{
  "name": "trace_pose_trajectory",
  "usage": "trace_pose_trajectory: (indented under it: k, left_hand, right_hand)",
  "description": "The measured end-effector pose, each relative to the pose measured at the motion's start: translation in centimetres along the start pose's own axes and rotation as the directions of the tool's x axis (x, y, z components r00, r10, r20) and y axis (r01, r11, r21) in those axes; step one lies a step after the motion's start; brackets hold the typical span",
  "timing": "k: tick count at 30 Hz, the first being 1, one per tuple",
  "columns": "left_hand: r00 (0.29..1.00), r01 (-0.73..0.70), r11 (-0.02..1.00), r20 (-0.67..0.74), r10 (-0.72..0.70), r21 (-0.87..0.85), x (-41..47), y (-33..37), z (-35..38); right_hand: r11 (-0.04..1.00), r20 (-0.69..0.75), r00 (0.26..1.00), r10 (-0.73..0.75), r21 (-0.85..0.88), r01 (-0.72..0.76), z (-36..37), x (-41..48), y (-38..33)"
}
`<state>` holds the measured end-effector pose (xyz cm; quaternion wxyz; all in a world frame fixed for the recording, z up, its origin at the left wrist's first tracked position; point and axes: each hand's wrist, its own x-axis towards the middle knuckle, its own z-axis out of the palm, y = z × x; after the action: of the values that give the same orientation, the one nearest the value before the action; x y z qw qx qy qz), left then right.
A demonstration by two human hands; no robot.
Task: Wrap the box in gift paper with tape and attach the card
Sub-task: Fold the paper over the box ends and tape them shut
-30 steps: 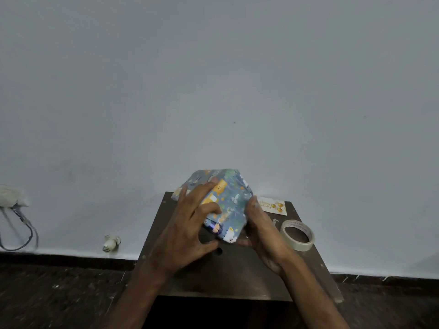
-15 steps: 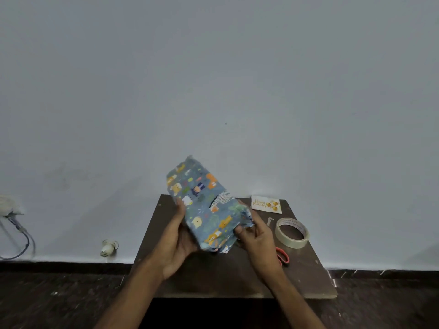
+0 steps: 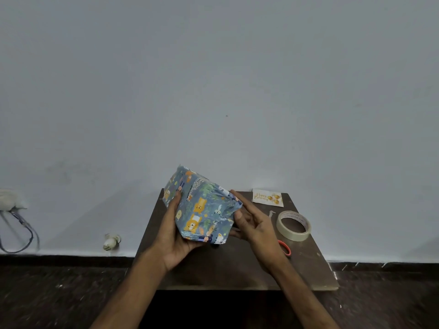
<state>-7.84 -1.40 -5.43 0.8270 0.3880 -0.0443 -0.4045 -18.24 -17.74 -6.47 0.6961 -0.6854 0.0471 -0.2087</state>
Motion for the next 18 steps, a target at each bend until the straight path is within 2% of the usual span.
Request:
trace_pose_trajectory:
  k: [6,9,11,13,16,18]
  left_hand:
    - [0.999,-0.043,0.999,-0.003,0.043,0.020,-0.2,0.0,0.3]
    - [0.960,-0.275,0.954,-0.015,0.279,0.117,0.1,-0.3,0.7]
    - [0.904,-0.408,0.872,-0.014,0.428,0.269,0.2,-0.3,0.5]
    - [0.854,-0.477,0.746,0.046,0.518,0.466,0.1,-0.2,0.2]
    - [0.813,-0.523,0.539,0.195,0.549,0.660,-0.5,-0.3,0.4]
    - [0.805,-0.533,0.469,0.253,0.536,0.704,-0.9,-0.6,1.2]
  right_hand:
    - [0.998,-0.009,1.000,0.012,-0.069,-0.013,-0.1,0.1,-0.2]
    - [0.996,-0.073,0.997,0.024,-0.089,-0.031,-0.7,0.6,-0.6]
    - [0.992,-0.082,0.996,0.031,-0.120,-0.040,-1.5,0.7,-0.7]
    - [0.985,-0.043,0.999,-0.010,-0.174,0.003,-1.7,0.6,-1.0]
    - [0.988,0.015,0.995,-0.098,-0.117,0.099,-1.5,0.7,-1.7]
    - [0.986,0.034,0.987,-0.154,-0.059,0.156,-1.1,0.8,-2.3]
